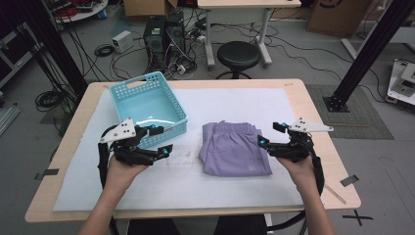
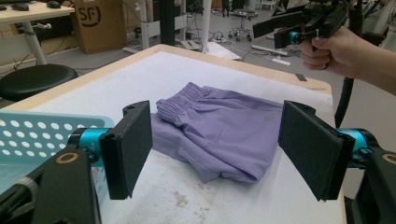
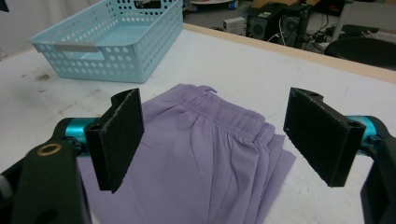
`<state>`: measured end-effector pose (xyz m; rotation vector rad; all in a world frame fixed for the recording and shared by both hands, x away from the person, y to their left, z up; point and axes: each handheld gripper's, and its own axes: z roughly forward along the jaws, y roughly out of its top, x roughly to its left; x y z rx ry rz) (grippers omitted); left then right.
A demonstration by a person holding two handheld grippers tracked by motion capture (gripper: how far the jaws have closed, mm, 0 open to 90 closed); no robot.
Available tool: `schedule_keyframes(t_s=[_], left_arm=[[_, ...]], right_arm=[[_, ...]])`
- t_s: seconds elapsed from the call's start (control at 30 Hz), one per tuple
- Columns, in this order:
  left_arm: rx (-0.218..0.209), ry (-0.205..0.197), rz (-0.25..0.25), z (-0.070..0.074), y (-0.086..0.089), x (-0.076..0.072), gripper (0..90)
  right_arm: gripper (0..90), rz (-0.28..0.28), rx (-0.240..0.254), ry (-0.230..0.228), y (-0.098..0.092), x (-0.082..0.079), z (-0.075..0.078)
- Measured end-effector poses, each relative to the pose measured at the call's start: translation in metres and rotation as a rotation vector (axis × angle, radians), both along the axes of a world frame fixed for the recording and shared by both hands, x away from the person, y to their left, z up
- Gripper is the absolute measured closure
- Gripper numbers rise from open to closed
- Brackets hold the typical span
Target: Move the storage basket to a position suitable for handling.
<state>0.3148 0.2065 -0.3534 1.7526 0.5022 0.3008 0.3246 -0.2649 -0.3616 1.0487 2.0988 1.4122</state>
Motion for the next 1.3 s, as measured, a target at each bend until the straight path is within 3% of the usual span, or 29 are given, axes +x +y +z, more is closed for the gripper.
schedule_keyframes(t_s=[0.3,0.4,0.53,0.73,0.87,1.0,1.13,1.3], left_arm=[[0.003,-0.001,0.002,0.0,0.01,0.001,26.1],[-0.009,0.005,-0.008,0.001,0.024,0.001,26.1],[0.017,-0.02,0.009,-0.001,0.05,-0.001,26.1],[0.015,-0.025,0.083,-0.013,0.095,-0.004,24.8],[0.032,0.051,0.166,-0.037,0.118,0.0,24.5],[0.043,0.109,0.216,-0.056,0.128,0.008,24.1],[0.074,0.167,0.215,-0.072,0.124,0.022,24.3],[0.077,0.173,0.207,-0.076,0.115,0.03,24.1]], right_arm=[[20.5,-0.005,0.006,-0.003,-0.003,0.0,0.001],[20.5,-0.005,0.006,-0.001,-0.003,0.002,0.0],[20.5,-0.008,0.012,0.001,-0.003,0.004,0.0],[20.5,-0.011,0.012,0.003,-0.001,0.007,0.0],[20.5,-0.011,0.017,0.005,0.001,0.009,0.0],[20.5,-0.01,0.016,-0.002,0.002,0.009,0.001],[20.5,-0.008,0.017,-0.001,0.002,0.01,0.0],[20.5,-0.01,0.016,-0.002,0.001,0.009,0.0]])
